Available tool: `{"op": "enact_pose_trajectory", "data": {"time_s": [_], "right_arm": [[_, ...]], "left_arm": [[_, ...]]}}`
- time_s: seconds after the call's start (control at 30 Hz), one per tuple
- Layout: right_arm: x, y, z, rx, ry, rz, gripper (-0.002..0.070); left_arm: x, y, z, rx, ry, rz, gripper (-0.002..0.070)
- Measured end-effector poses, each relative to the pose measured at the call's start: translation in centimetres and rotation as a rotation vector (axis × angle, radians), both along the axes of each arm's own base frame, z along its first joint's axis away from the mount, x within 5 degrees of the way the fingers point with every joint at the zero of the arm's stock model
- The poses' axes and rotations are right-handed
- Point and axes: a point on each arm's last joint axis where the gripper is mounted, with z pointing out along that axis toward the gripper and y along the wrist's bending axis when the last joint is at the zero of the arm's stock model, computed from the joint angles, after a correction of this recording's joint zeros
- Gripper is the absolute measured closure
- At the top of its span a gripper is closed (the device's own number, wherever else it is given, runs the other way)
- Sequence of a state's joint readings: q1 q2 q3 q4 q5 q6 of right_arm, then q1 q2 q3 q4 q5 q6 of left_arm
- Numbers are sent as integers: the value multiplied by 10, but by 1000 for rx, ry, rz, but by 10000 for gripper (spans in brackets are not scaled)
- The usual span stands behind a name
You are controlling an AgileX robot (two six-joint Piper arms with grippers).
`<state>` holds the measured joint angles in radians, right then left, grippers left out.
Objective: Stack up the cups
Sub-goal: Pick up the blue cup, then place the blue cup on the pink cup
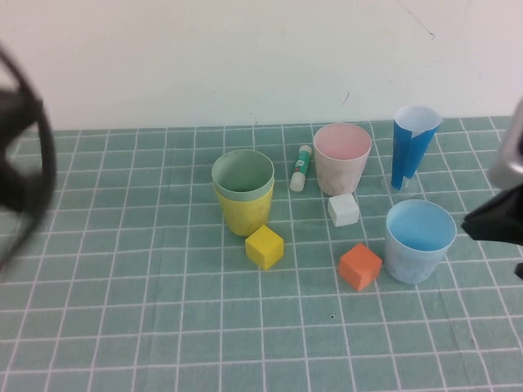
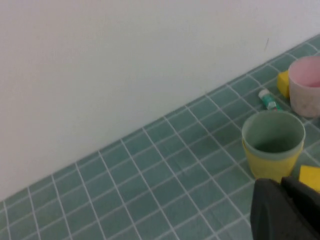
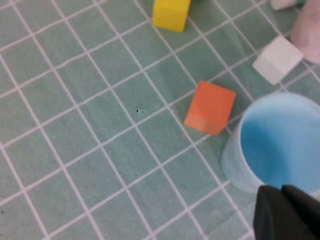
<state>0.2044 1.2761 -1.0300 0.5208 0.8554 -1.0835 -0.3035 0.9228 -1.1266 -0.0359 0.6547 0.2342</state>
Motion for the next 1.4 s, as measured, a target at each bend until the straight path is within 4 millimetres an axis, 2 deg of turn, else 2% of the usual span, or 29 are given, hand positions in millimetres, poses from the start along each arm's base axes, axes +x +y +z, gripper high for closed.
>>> {"op": "enact_pose_trajectory", "data": {"time_s": [0.07, 0.17, 0.27, 0.37, 0.43, 0.6, 0.77, 0.87, 0.97, 1.03, 1.13, 1.3, 1.4], "right_arm": [[6, 10, 0, -21, -11, 37, 640], [21, 21, -2, -47, -9, 73, 545], [38, 27, -4, -59, 5, 70, 372], [56, 28, -12, -108, -4, 52, 199], [70, 27, -22, -154, -13, 18, 150], [96, 25, -52, -221, 2, -77, 120], [110, 28, -81, -238, 51, -105, 122], [116, 29, -95, -243, 77, -115, 184], [119, 30, -104, -247, 91, -119, 349], [119, 31, -106, -235, 100, -125, 511], [119, 35, -100, -173, 133, -143, 614], [128, 56, -73, -30, 88, -140, 626], [134, 80, -37, 46, -21, -72, 627]], "left_arm": [[-11, 4, -24, 4, 5, 4, 673], [-24, 8, -63, 7, 45, 9, 673], [-38, 13, -95, 18, 91, 14, 673], [-53, 19, -109, 27, 69, 20, 673], [-60, 22, -115, 34, 40, 23, 673], [-64, 24, -136, 30, -78, 22, 673], [-63, 23, -152, 27, -123, 17, 673], [-63, 23, -151, 22, -150, 15, 673], [-63, 23, -150, 19, -159, 15, 673], [-63, 23, -149, 18, -161, 15, 673], [-63, 23, -149, 16, -163, 16, 673], [-63, 23, -149, 10, -161, 18, 674], [-63, 23, -149, 9, -165, 18, 674]]}}
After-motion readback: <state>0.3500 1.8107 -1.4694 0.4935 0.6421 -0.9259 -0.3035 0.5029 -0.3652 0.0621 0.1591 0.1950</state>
